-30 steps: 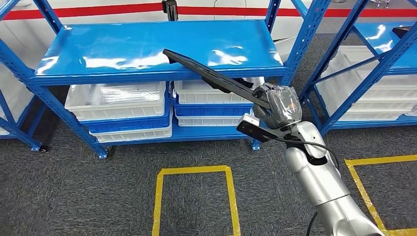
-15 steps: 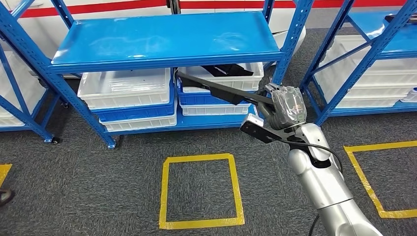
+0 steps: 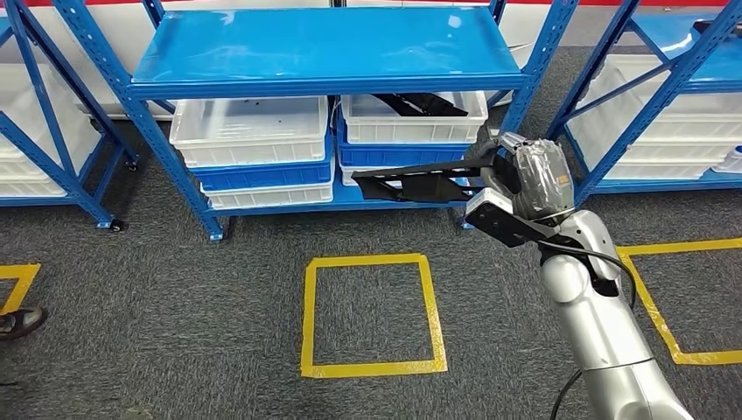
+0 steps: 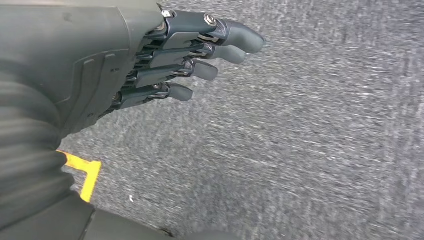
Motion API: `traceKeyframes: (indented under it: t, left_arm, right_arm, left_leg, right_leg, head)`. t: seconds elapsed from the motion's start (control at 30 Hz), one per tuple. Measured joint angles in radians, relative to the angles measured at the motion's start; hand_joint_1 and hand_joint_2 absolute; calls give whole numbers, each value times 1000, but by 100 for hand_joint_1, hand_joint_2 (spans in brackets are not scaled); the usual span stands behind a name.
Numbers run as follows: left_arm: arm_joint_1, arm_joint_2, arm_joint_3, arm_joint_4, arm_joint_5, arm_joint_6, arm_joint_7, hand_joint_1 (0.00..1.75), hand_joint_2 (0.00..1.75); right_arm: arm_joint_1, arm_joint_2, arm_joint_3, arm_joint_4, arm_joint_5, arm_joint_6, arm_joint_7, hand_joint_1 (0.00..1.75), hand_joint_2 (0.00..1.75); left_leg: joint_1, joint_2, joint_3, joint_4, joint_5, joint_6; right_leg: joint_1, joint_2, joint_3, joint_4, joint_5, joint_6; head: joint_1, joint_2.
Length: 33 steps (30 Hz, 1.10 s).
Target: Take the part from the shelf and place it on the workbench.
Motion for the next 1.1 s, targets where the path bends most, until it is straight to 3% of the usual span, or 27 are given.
traceKeyframes:
  t: [0.07, 0.13, 0.2, 0.27, 0.3, 0.33, 0.4, 0.43, 0.47, 0.5, 0.53, 0.57, 0.63, 0.67, 0.7, 0.77, 0.8, 0.83, 0.9, 0.93, 0.97, 1.0, 1.03, 1.1]
  left_arm:
    - [0, -2, 0, 0, 0, 0, 0, 0, 175]
    - [0, -4, 1, 0, 0, -1, -2, 0, 175]
    - [1, -5, 2, 0, 0, -1, -6, 0, 175]
    - [3, -5, 5, 0, 1, -2, -8, 0, 175]
    - [5, -5, 6, 0, 1, -3, -9, 0, 175]
    - [7, -4, 6, 0, 2, -3, -10, 0, 175]
    - [8, -3, 8, 0, 3, -3, -13, 0, 175]
    - [8, -2, 8, 0, 3, -3, -13, 0, 175]
    - [8, -1, 8, 0, 3, -2, -13, 0, 175]
    - [8, -1, 9, 0, 3, -2, -13, 0, 175]
    - [7, -1, 9, 0, 3, -2, -12, 0, 175]
    - [7, 0, 9, 0, 4, -1, -12, 0, 175]
    - [4, 1, 10, 0, 8, 2, -10, 0, 175]
    - [3, 2, 12, 0, 10, 4, -9, 0, 175]
    - [3, 2, 15, 0, 12, 7, -8, 0, 175]
    - [2, 2, 20, 0, 14, 10, -8, 0, 175]
    - [1, 2, 22, 0, 14, 10, -8, 0, 175]
    - [0, 2, 24, 0, 14, 10, -9, 0, 175]
    - [-2, 1, 24, -1, 12, 7, -13, 0, 175]
    - [-2, 1, 24, -1, 10, 5, -16, 0, 175]
    - [-2, 1, 24, -1, 9, 4, -18, 0, 175]
    - [-2, 0, 24, -1, 7, 2, -20, 0, 175]
    - [-2, 0, 24, -1, 6, 0, -20, 0, 175]
    - [-2, 0, 24, -1, 4, -2, -21, 0, 175]
  right_arm:
    - [-2, -2, -5, -1, 0, 0, -2, 171, 175]
    - [-5, -2, -11, -4, 0, 0, -3, 171, 175]
    - [-6, -3, -14, -8, 0, 0, -5, 171, 175]
    - [-2, -4, -15, -9, 0, 0, -7, 171, 175]
    - [-1, -5, -15, -9, 1, 0, -8, 171, 175]
    - [1, -4, -14, -9, 1, -1, -8, 171, 175]
    - [2, -4, -15, -9, 3, -1, -8, 171, 175]
    - [2, -4, -15, -8, 4, -1, -8, 171, 175]
    - [3, -4, -16, -8, 5, -1, -8, 171, 175]
    - [4, -4, -16, -8, 7, -1, -8, 171, 175]
    - [5, -3, -17, -8, 8, -1, -8, 171, 175]
    - [6, -3, -18, -8, 8, -1, -8, 171, 175]
    - [6, -1, -21, -8, 11, -1, -8, 171, 175]
    - [5, 1, -22, -8, 13, -1, -9, 171, 175]
    - [4, 3, -22, -7, 16, -1, -9, 171, 175]
    - [2, 8, -22, -6, 23, 0, -8, 171, 175]
    - [1, 10, -22, -5, 25, 0, -8, 171, 175]
    - [0, 10, -22, -5, 27, 0, -7, 171, 175]
    - [1, 9, -24, -4, 28, 0, -6, 171, 175]
    - [4, 9, -24, -4, 29, 0, -5, 171, 175]
    - [8, 8, -24, -3, 29, -1, -4, 171, 175]
    - [13, 8, -24, -3, 30, -1, -3, 171, 175]
    - [17, 7, -24, -3, 31, -2, -2, 171, 175]
    - [22, 7, -24, -3, 33, -2, -2, 171, 175]
  left_leg:
    - [-5, -2, -30, 1, 26, -3]
    - [-10, -3, -51, -1, 52, -10]
    - [-10, -2, -61, -14, 81, -20]
    - [-8, -3, -69, -26, 96, -31]
    - [-6, -4, -79, -10, 74, -37]
    - [-3, -5, -92, 28, 34, -43]
    - [5, -5, -126, 170, -76, -55]
    - [7, -5, -139, 243, -111, -61]
    - [9, -4, -142, 294, -125, -65]
    - [11, -4, -130, 311, -119, -67]
    - [13, -4, -98, 290, -98, -68]
    - [14, -5, -48, 233, -77, -65]
    - [12, -6, 57, 92, -75, -56]
    - [9, -6, 88, 43, -84, -50]
    - [5, -6, 100, 19, -93, -44]
    - [3, -4, 96, 4, -79, -28]
    - [4, -2, 91, -4, -67, -17]
    - [5, 1, 83, -11, -53, -7]
    - [5, 2, 58, -16, -28, 4]
    - [5, 2, 44, -16, -17, 4]
    - [4, 2, 29, -15, -5, 4]
    - [4, 2, 14, -15, 6, 2]
    - [4, 2, 1, -14, 17, -1]
    - [3, 1, -26, -11, 40, -10]
  right_leg:
    - [8, 2, 90, -88, 32, 3]
    - [20, 1, 208, -246, 17, -16]
    - [30, 1, 254, -335, 4, -31]
    - [23, 2, 236, -347, 27, -42]
    - [16, 1, 231, -349, 39, -53]
    - [9, -1, 223, -350, 50, -62]
    - [7, -5, 207, -344, 67, -72]
    - [7, -6, 196, -341, 73, -71]
    - [7, -6, 184, -337, 81, -69]
    - [7, -6, 171, -334, 89, -67]
    - [7, -5, 158, -330, 96, -65]
    - [6, -4, 147, -327, 103, -61]
    - [9, -2, 129, -319, 114, -49]
    - [10, -2, 125, -318, 121, -41]
    - [10, -3, 121, -319, 127, -33]
    - [10, -4, 116, -321, 136, -17]
    - [11, -3, 106, -310, 124, -16]
    - [12, -2, 91, -281, 98, -18]
    - [12, 1, 45, -159, 13, -28]
    - [10, 2, 26, -87, -21, -28]
    - [9, 2, 16, -32, -37, -22]
    - [8, 2, 21, -7, -33, -12]
    - [7, 2, 44, -21, -13, 0]
    - [4, 2, 138, -140, 24, 14]
  head:
    - [0, 0]
    - [-2, 0]
    - [0, 0]
    - [4, 0]
    - [4, 0]
    - [3, 0]
    - [2, 0]
    - [2, 0]
    - [2, 0]
    - [2, 0]
    - [1, 0]
    - [1, 0]
    - [2, 0]
    - [3, 0]
    - [3, 0]
    - [3, 0]
    - [4, 0]
    - [5, 0]
    - [7, 0]
    - [7, 0]
    - [7, 0]
    - [7, 0]
    - [7, 0]
    - [7, 0]
